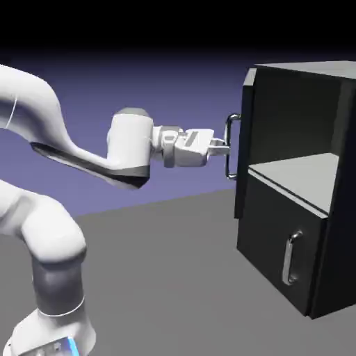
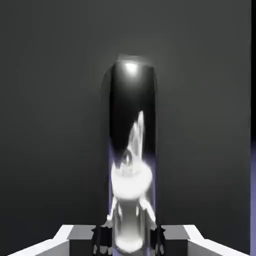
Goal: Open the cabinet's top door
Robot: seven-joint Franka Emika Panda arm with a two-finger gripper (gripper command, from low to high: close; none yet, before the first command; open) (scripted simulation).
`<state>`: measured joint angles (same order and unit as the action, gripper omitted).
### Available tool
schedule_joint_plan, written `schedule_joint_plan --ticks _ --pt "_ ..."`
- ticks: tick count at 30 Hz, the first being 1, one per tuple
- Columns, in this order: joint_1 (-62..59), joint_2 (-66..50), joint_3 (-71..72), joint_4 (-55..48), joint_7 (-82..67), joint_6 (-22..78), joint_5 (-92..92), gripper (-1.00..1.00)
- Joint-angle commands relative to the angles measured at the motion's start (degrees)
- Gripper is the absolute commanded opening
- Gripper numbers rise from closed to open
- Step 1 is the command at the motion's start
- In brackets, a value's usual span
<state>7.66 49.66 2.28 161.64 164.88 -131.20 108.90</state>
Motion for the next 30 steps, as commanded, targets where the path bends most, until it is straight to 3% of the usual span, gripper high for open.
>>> schedule_joint_plan --ticks 1,12,21,30 --pt "-1.4 0.3 2.1 0.2 -0.2 -0.1 -1.9 -1.00" --pt "-21.8 6.0 20.9 0.2 -0.2 -11.5 -14.4 -1.00" --pt "-16.6 7.6 32.7 -0.8 -9.4 5.5 -36.8 -1.00" --pt "-19.3 1.8 49.6 -11.8 -12.1 28.0 -54.8 -1.00"
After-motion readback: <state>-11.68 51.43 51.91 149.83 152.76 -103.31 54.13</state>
